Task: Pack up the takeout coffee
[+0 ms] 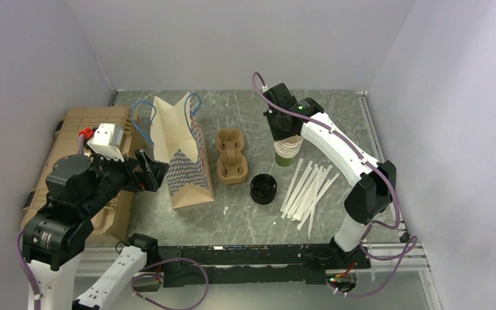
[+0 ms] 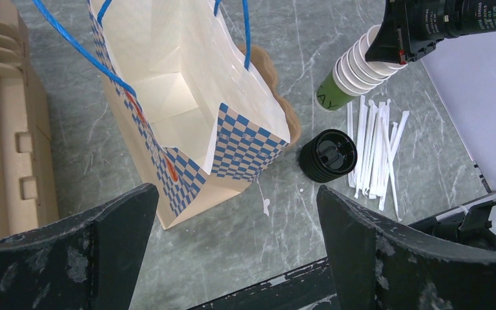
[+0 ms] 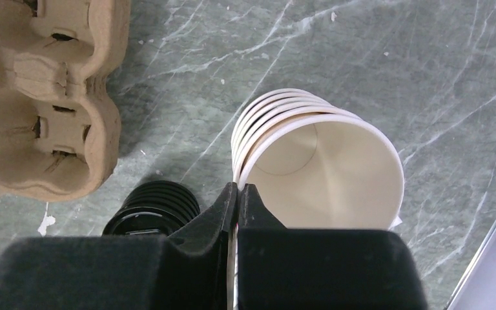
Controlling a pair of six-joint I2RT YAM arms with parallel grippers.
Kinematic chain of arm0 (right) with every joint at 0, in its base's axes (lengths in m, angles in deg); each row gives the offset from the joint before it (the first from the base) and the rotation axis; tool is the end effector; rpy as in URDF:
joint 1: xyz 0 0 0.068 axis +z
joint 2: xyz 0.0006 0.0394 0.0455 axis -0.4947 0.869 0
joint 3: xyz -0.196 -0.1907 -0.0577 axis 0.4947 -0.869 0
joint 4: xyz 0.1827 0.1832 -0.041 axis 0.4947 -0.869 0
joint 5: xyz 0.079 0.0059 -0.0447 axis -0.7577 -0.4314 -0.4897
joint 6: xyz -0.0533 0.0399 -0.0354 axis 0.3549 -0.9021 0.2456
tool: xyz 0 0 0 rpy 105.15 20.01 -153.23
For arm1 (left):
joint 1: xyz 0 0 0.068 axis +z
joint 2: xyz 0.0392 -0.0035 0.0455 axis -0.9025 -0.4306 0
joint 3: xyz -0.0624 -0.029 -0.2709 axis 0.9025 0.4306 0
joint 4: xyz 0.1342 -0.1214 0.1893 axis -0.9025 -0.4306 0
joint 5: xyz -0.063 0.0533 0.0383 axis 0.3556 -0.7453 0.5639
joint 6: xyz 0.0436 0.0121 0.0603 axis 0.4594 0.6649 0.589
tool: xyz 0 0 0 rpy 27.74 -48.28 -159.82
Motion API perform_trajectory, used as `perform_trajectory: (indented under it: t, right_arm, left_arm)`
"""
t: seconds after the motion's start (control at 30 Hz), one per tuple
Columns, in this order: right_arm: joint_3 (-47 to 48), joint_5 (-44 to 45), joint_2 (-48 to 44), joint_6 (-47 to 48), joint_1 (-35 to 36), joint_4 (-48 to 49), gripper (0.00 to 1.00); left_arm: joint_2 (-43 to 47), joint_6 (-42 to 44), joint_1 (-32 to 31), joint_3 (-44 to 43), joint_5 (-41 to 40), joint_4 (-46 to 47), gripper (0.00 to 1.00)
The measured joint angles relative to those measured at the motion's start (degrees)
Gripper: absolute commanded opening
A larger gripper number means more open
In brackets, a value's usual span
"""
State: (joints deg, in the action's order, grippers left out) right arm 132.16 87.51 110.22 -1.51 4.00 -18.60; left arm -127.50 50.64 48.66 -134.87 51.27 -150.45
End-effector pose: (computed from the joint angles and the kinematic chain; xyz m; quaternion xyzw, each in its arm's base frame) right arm 0.3225 0.1965 0.3227 -0.1523 0.9410 -0.0007 0.3022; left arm 0.0722 -0.0283 0.4441 0.0215 0.8119 -0.2134 0.5430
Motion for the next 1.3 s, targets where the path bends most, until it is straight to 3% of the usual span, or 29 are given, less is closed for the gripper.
perform_trajectory:
  t: [0.73,1.07,1.3]
  right_arm:
    - [9.1,5.8,-0.1,-0.4,0.5,-4.2,0.00]
    - [20.7,11.6,-0.2,0.3,3.8,-8.5,0.00]
    - [22.6,12.9,-2.1,0.8,7.8,-10.4,0.00]
  left_arm:
    - [0.0,0.0,0.0,0.0,0.0,0.0,1.00]
    - [-0.1,0.0,0.0,0.9,0.0,0.0,0.99]
    - [-0.1,0.0,0.0,1.7,-0.1,-0.1,0.99]
